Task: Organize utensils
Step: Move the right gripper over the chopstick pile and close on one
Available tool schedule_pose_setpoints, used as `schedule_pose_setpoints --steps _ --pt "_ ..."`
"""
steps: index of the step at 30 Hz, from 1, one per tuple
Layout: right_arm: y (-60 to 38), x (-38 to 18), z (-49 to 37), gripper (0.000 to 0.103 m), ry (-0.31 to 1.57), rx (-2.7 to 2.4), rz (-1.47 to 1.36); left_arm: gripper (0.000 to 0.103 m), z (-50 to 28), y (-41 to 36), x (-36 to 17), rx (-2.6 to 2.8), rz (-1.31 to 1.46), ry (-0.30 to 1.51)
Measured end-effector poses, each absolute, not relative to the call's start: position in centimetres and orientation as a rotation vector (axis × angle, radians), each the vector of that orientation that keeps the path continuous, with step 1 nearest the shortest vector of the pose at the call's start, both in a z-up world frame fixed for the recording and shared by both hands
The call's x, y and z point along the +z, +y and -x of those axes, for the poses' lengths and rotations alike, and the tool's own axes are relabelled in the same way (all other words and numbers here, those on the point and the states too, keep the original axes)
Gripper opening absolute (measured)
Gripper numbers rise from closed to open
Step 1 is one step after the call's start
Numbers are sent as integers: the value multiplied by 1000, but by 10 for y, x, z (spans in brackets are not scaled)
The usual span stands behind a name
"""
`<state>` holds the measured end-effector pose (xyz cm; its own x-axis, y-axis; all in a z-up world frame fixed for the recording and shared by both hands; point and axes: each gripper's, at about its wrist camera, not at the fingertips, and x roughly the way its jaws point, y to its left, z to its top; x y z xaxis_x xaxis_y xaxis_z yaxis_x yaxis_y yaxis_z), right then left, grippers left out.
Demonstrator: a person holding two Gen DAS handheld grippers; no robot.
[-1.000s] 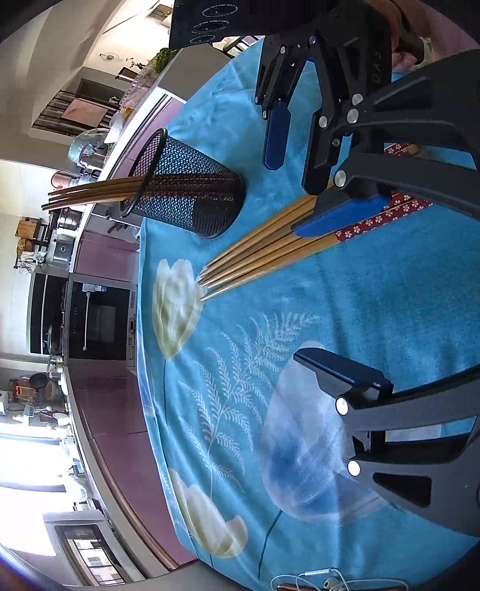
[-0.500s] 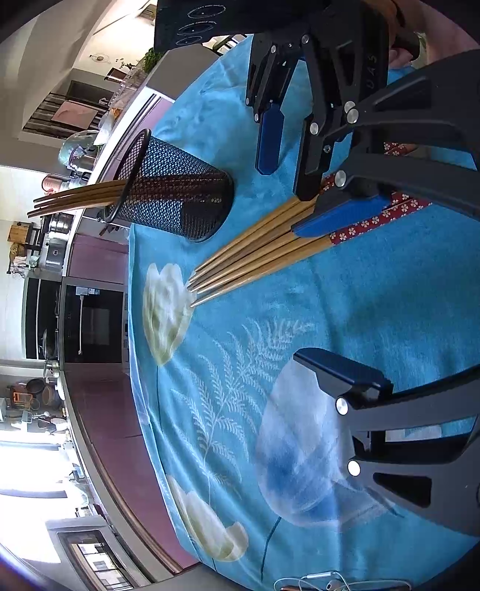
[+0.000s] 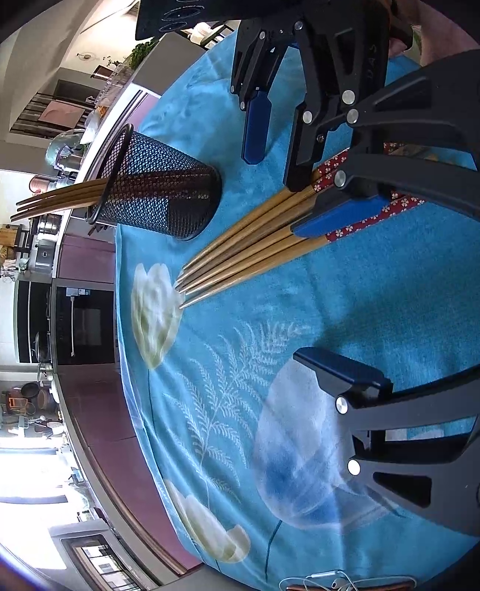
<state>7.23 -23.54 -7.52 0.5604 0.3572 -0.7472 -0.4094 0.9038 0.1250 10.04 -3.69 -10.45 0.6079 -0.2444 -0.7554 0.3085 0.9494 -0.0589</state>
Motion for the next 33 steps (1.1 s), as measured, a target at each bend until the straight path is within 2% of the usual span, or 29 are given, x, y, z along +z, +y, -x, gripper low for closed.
schedule_pose_setpoints --steps 12,17,26,33 --pt "-236 -76 -72 44 867 442 76 58 -101 -31 -105 -300 -67 876" --pt "-232 -78 -73 39 872 440 93 55 -104 -34 -104 -303 -72 881" --pt "-225 -76 -85 31 879 440 111 46 -121 -41 -105 -309 -86 889" --pt "-220 -77 -100 24 884 435 117 32 -135 -48 -106 -319 -108 901"
